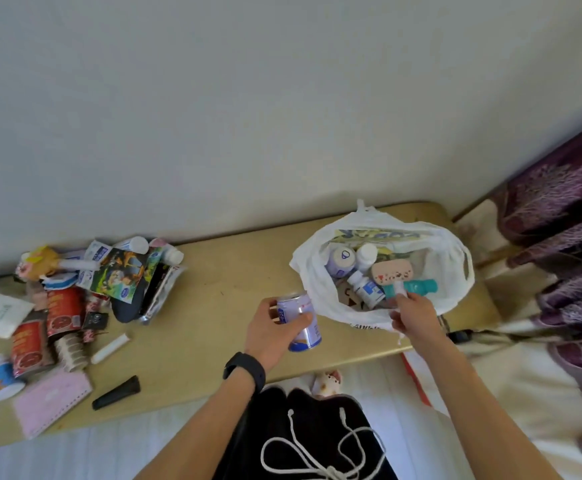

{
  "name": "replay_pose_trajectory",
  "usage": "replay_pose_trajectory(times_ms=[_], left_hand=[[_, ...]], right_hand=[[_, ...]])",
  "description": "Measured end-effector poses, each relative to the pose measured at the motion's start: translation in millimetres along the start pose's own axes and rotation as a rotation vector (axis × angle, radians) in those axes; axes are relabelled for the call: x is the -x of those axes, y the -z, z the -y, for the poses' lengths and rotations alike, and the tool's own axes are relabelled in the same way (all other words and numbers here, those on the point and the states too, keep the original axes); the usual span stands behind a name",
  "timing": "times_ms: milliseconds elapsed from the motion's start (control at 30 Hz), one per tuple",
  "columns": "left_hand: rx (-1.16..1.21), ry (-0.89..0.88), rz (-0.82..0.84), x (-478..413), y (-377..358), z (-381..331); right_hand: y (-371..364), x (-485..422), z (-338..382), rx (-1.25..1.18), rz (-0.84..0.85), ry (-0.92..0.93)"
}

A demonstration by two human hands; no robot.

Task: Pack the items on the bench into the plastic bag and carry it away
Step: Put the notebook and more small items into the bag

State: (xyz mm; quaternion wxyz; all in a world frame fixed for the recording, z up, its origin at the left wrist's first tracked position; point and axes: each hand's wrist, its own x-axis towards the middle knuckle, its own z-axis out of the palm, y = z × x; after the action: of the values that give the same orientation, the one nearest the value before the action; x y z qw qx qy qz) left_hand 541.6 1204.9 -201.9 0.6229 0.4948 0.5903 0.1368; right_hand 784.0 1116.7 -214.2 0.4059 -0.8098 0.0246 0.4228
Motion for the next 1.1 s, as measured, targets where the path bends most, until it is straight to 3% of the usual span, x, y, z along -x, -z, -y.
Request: replay_pose_trajectory(times_ms=[167,400,567,667,767,967,1100], left_hand=[[-0.087,0.005,0.035,1,-41,-7],[-0.124,0.011,0.048,-7,-74,-12],[-0.134,0.008,0.144,-11,-100,-22],[-0.353,-0.059,0.269,-11,-118,-24],[-0.663,-0.219,0.364,-13,-134,-28],[-0.880,-0.404,0.452,-16,-144,-31],[-1.155,-0.674,0.316,-24,-131,-24]], right_hand=[[25,-60,9,-0.183,0.021,-0.126],[38,-60,1,-0.390,0.123,-0.063],[37,-6,-18,-0.187,0.441,-0.013],[36,13,-26,-0.207,0.553,-0.016],[43,16,-28,-0.168,0.534,0.020],[61,13,-25,-0.043,0.432,0.094],[69,2,-23,-0.186,0.299,0.091]])
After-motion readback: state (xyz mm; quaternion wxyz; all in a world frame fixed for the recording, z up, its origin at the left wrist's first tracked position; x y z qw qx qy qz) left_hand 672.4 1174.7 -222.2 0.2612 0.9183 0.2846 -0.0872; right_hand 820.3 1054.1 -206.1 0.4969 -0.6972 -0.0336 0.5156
